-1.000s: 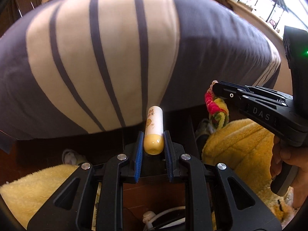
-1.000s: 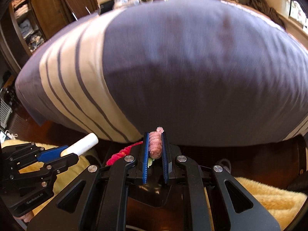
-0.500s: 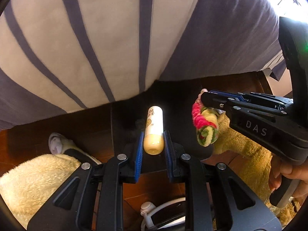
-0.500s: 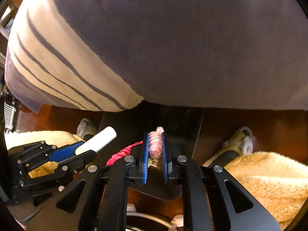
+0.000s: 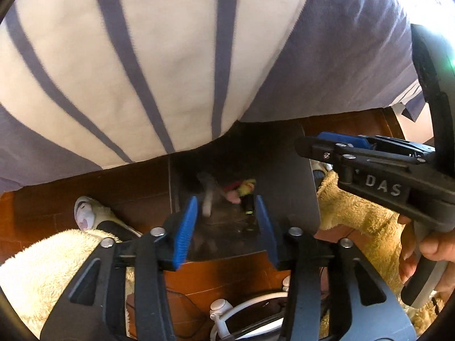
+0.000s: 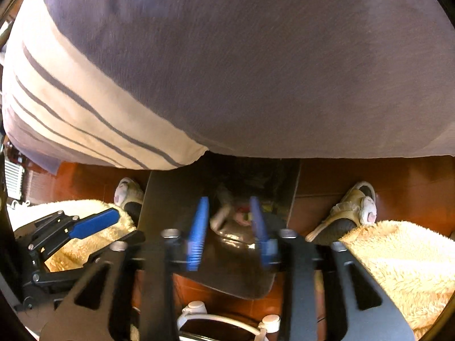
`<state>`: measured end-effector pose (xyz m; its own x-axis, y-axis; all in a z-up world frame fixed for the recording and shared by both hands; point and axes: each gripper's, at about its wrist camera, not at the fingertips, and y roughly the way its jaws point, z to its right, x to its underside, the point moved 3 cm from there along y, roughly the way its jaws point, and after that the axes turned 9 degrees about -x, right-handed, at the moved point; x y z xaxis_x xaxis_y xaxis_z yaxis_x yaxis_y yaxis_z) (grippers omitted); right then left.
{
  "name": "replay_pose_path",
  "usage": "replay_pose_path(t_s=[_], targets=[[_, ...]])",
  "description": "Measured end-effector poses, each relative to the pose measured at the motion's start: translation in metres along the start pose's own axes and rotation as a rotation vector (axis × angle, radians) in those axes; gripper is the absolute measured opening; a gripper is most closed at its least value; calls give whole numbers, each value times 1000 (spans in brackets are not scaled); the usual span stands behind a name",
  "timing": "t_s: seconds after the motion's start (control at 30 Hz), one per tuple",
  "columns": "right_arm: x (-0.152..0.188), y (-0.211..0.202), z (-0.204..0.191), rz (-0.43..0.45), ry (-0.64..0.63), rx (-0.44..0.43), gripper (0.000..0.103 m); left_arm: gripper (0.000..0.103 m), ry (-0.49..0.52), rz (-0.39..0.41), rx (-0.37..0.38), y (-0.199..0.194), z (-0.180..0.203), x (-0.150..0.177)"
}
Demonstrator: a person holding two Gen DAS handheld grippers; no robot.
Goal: Collect trash
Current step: 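Carry both items down to the black bin and open both tools, then move both open tools back up to the item pile on the bed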
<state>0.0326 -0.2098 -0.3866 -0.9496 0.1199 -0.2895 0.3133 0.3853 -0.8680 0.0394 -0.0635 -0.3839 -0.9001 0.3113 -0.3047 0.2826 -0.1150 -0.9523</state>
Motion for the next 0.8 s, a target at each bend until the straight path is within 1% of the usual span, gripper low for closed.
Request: replay_pose_path(t_s=[0.03,0.07,0.1,0.13,0.17,0.2,0.27,0.37,0.53,0.6,0.7,0.8], targets=[[-1,-3,0,7,0,3,49,48,-2,5,-3,-2,-2,0],[-2,-9,0,22,-3,13,54,54,-4,14,-9,-7,-3,-1],[-3,-15,-1,36,-12,26,57,59,-7,27,-18,-13,-5,-2],[-5,-19,-3,47,-23,35,65,69,-10,38,-24,-17,-7,-3],[-6,-26,-4,62,-36,47,73,75,-16,63,-36,-27,-10,-5],[-8,-35,-7,83,-54,62,76,77,-17,80,-44,-34,-12,-8],[-13,-51,-12,121,-76,76,82,86,-17,118,-71,-51,-16,-13],[-23,-84,-20,195,-98,80,86,88,-16,162,-93,-73,-20,-21],[-43,-130,-30,314,-120,77,87,89,-1,265,-110,-119,-17,-39],[-54,-147,-33,351,-127,73,87,90,3,294,-115,-133,-17,-45],[-74,-165,-39,399,-147,72,87,90,6,336,-124,-154,-19,-61],[-97,-174,-42,422,-172,75,87,91,-4,370,-128,-168,-26,-82]])
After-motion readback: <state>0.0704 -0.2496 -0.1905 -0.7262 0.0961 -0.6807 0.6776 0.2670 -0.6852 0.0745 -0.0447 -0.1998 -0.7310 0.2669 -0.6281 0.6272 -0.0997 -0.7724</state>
